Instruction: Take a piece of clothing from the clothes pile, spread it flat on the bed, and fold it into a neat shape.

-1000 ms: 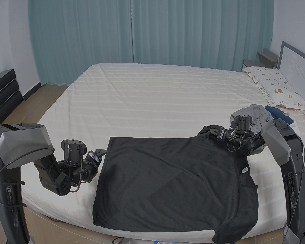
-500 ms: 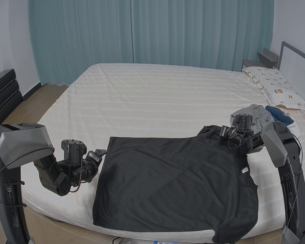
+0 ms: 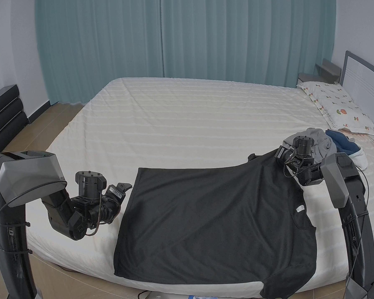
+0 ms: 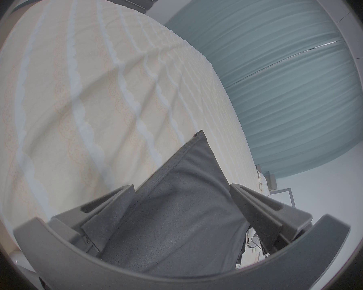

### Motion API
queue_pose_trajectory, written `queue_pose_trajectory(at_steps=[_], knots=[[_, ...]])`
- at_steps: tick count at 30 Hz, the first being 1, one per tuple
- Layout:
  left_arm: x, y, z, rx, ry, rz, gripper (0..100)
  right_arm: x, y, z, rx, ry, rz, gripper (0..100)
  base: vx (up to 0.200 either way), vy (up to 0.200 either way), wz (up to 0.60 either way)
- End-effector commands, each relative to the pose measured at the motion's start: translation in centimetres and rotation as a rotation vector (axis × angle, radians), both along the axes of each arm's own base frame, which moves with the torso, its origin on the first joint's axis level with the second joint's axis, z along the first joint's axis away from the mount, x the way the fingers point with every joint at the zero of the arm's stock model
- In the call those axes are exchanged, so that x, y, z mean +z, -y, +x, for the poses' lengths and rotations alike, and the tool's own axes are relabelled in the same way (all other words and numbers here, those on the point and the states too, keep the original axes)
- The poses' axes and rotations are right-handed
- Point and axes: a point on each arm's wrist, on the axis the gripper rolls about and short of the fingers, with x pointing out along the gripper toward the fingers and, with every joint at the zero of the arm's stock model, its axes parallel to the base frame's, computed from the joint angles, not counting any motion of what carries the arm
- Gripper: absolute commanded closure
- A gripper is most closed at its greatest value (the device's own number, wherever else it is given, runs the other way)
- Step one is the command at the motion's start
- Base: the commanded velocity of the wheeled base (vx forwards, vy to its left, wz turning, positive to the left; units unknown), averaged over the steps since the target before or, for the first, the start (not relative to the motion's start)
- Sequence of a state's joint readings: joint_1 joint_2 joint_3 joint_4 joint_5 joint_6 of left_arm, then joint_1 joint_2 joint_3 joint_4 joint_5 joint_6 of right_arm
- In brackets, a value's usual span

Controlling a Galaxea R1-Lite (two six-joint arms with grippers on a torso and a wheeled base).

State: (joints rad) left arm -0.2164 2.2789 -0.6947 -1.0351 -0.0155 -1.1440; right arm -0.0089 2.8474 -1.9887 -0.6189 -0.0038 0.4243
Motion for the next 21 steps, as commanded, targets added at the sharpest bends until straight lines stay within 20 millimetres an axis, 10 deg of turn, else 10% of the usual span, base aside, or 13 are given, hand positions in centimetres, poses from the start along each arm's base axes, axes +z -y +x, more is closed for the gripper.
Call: queue_pose_trajectory(at_steps=[1,5,6,21], knots=[[0.0,0.0,0.0,0.000,0.000,0.000,0,-1.3,-0.6,0.1,0.005,0.000,0.004,100,0.000,0.000,0.00],[0.0,0.0,0.0,0.000,0.000,0.000,0,-1.7,-0.7,0.1,0.013,-0.004,0.006,100,0.000,0.000,0.00],[0.0,0.0,0.0,0.000,0.000,0.000,0,-1.8,-0.7,0.1,0.014,-0.007,0.006,0,0.000,0.000,0.00],[0.7,0.1,2.1,0.009,0.057,-0.028,0,1.9,2.6,-3.8,0.076,-0.098,0.114,0,0.000,0.000,0.00]])
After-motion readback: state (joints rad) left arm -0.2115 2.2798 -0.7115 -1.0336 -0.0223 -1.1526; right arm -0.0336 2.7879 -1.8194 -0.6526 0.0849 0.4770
